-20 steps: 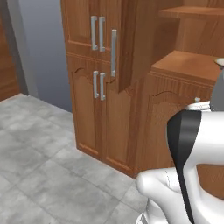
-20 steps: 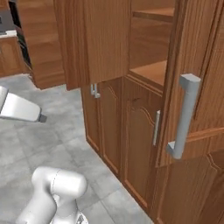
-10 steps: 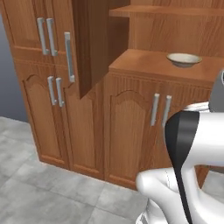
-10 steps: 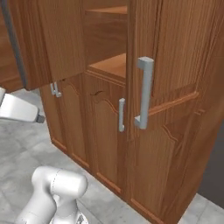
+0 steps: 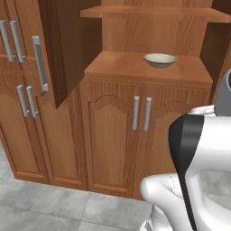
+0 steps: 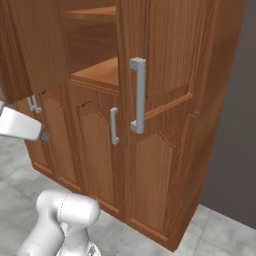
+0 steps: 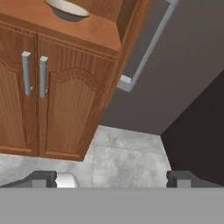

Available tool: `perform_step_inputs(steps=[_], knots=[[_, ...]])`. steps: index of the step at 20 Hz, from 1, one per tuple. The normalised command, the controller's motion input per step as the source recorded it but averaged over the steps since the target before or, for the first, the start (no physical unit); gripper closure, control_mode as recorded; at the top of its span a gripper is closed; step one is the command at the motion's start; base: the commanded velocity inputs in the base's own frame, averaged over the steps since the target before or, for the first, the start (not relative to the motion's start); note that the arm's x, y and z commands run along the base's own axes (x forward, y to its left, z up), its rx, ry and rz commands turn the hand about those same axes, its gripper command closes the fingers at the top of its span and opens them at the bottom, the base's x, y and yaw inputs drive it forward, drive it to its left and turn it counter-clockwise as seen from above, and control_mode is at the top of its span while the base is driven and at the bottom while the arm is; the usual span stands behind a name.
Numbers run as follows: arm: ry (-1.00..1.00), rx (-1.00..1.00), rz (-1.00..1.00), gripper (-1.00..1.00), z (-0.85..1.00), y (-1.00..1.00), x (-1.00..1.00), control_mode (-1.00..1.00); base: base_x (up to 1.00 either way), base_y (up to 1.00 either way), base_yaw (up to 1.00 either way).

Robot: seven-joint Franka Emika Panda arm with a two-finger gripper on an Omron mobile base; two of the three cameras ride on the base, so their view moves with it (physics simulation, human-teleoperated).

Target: Open the cabinet. Place the bowl and condiment on the counter. Then place the lime and garlic on the cutting board.

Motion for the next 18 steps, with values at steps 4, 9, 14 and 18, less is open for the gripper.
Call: perform_step_inputs(steps=[4, 9, 14, 18], knots=[[0.00, 0.00, 0.00, -1.00, 0.00, 0.00, 0.00, 1.00, 0.66, 0.46, -0.30], [0.00, 0.00, 0.00, -1.00, 0.00, 0.00, 0.00, 1.00, 0.76, 0.56, -0.23], [0.00, 0.00, 0.00, -1.00, 0.00, 0.00, 0.00, 1.00, 0.96, 0.31, -0.05], [0.00, 0.00, 0.00, -1.00, 0.00, 0.00, 0.00, 1.00, 0.91, 0.30, 0.00]])
